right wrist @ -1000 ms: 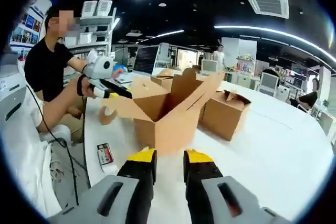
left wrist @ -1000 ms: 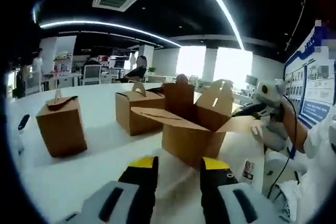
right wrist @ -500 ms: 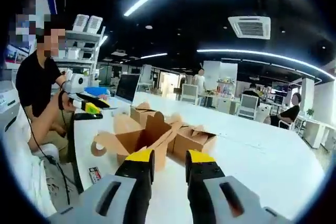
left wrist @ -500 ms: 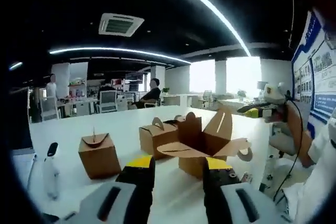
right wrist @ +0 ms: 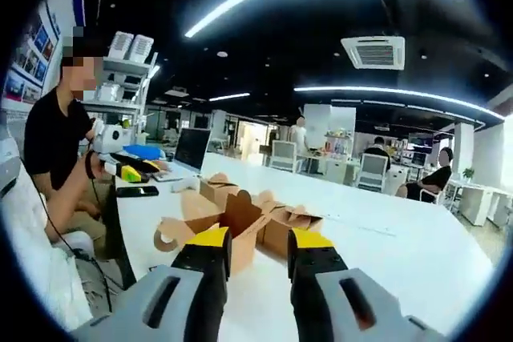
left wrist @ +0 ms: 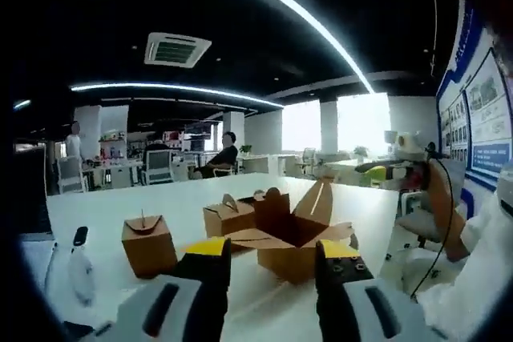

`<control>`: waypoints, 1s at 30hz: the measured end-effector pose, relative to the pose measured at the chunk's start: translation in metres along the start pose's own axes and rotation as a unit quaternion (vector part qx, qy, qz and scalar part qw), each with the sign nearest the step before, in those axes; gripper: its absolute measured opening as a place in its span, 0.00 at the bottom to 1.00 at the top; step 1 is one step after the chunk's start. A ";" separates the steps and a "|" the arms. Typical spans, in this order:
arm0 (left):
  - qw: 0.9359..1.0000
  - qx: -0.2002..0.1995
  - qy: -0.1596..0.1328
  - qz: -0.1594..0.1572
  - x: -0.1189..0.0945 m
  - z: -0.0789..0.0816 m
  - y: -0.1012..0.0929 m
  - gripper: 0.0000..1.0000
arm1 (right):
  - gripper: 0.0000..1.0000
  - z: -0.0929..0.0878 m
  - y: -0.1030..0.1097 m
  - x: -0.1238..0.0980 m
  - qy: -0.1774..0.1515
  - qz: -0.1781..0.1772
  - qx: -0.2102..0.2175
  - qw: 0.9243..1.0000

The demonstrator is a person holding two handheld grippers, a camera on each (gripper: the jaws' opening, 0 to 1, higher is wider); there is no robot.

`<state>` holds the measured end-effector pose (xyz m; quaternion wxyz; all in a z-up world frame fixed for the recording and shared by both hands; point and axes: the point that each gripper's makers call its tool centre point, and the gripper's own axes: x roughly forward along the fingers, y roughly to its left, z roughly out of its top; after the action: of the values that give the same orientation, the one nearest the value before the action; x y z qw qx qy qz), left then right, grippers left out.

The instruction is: Pick up one paper box from the group, open the paper box, and remove the item inside

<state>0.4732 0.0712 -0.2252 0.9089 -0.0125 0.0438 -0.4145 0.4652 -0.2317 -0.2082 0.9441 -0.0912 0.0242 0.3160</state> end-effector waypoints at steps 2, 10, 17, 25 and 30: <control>1.000 0.004 -0.001 0.013 -0.004 0.003 0.001 0.41 | 0.33 0.001 -0.001 -0.005 0.001 -0.007 -0.002 1.000; 1.000 0.013 -0.018 0.008 -0.013 0.015 -0.003 0.41 | 0.38 0.021 0.005 -0.014 -0.024 -0.009 -0.006 1.000; 0.999 0.024 -0.019 0.019 -0.015 0.017 0.001 0.41 | 0.38 0.015 0.015 -0.004 -0.013 0.002 -0.010 1.000; 0.999 0.028 -0.025 0.013 -0.016 0.020 -0.002 0.41 | 0.38 0.011 0.019 -0.002 -0.003 0.012 -0.010 1.000; 0.999 0.025 -0.027 0.019 -0.019 0.021 0.000 0.41 | 0.38 0.017 0.018 -0.007 -0.012 0.007 -0.013 1.000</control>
<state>0.4632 0.0852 -0.2030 0.9176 -0.0005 0.0092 -0.3975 0.4486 -0.2183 -0.1938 0.9406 -0.0999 0.0094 0.3243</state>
